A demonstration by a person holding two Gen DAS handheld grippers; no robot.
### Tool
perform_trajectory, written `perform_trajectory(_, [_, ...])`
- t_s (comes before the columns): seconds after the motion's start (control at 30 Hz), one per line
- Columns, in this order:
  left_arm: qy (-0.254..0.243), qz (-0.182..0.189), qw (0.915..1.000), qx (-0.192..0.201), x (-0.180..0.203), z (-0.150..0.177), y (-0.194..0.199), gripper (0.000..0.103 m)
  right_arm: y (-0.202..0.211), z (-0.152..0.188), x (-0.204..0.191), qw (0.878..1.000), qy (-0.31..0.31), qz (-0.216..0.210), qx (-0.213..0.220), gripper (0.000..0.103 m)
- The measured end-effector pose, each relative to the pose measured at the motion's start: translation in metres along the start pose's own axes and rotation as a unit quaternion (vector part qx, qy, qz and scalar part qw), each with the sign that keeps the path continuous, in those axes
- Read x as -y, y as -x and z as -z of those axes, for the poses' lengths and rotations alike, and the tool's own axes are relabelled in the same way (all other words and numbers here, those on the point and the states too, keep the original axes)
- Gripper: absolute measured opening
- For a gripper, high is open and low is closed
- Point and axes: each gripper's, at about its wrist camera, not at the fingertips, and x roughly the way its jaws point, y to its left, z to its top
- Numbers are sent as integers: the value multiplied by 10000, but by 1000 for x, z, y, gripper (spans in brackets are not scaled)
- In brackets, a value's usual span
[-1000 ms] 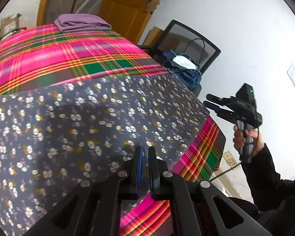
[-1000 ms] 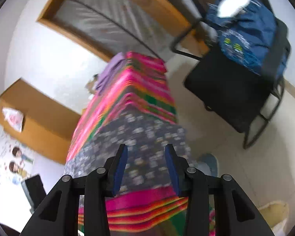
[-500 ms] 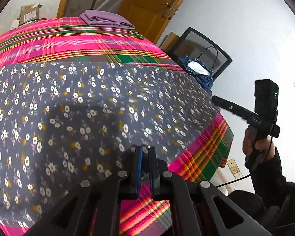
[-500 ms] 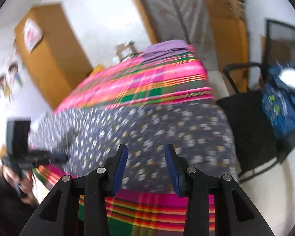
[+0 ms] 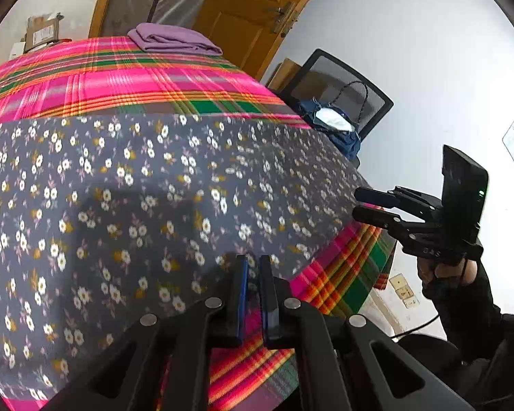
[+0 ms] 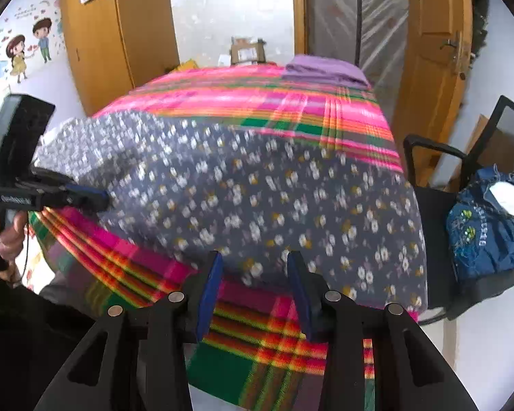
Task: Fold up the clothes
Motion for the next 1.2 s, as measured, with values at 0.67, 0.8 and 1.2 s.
perform_trajectory(0.67, [808,-305,9951,475,-44,-3,3,5,-103,-83,-45,9985,218,-308,-388,8])
perform_trajectory(0.8, [781,-272,9955,472,-44,-6,2,5,-102,-88,-19,9988,-149,277,-387,7])
perform_trajectory(1.2, [632,-244,9969,389,-43,-12,-3,5,-118,-108,-4,9956,-636,331,-606,16])
